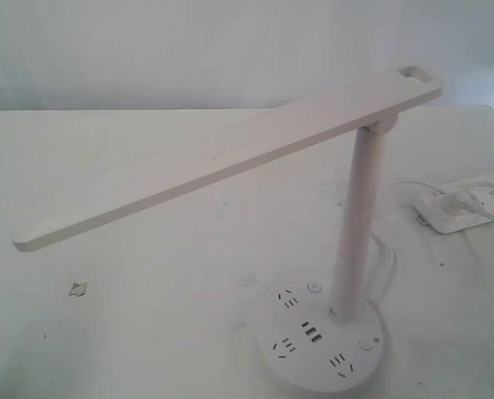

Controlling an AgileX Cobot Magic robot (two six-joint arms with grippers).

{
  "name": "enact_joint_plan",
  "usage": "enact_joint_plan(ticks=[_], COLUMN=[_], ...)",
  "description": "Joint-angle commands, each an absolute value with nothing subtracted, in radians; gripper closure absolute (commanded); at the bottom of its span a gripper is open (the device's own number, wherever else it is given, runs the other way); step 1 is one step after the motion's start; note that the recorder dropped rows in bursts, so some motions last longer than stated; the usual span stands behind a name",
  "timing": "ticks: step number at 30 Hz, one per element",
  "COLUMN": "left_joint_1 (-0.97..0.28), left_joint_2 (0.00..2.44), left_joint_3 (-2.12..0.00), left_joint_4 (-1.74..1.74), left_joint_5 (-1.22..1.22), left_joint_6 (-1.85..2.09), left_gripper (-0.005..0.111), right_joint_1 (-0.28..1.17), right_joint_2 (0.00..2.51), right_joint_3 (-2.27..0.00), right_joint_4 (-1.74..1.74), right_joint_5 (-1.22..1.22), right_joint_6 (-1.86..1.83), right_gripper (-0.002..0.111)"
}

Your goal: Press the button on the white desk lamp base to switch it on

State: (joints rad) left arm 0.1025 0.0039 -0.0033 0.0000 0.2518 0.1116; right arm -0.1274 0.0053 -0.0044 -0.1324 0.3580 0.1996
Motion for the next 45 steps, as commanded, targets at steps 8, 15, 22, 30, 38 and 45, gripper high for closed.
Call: enact_joint_plan(ticks=[8,15,22,30,38,45], left_joint_1=[0.094,0.094,0.094,0.094,0.094,0.094], left_joint_2=[0.000,0.000,0.000,0.000,0.000,0.000], left_joint_3=[0.000,0.000,0.000,0.000,0.000,0.000], left_joint_4=[-0.006,-0.006,-0.006,-0.006,-0.006,-0.006], left_joint_5=[0.253,0.253,0.253,0.253,0.253,0.253], left_joint_6=[0.109,0.109,0.109,0.109,0.109,0.109], left_gripper=[0.107,0.107,0.107,0.107,0.107,0.107], right_joint_1=[-0.122,-0.122,-0.122,-0.122,-0.122,-0.122], right_joint_2=[0.000,0.000,0.000,0.000,0.000,0.000], right_joint_3=[0.000,0.000,0.000,0.000,0.000,0.000], right_joint_4=[-0.131,-0.131,-0.140,-0.133,-0.124,-0.124], right_joint_5=[0.350,0.350,0.073,-0.150,-0.494,-0.794], right_joint_6=[0.201,0.201,0.180,0.189,0.418,0.520], right_gripper=[0.108,0.108,0.108,0.108,0.108,0.108])
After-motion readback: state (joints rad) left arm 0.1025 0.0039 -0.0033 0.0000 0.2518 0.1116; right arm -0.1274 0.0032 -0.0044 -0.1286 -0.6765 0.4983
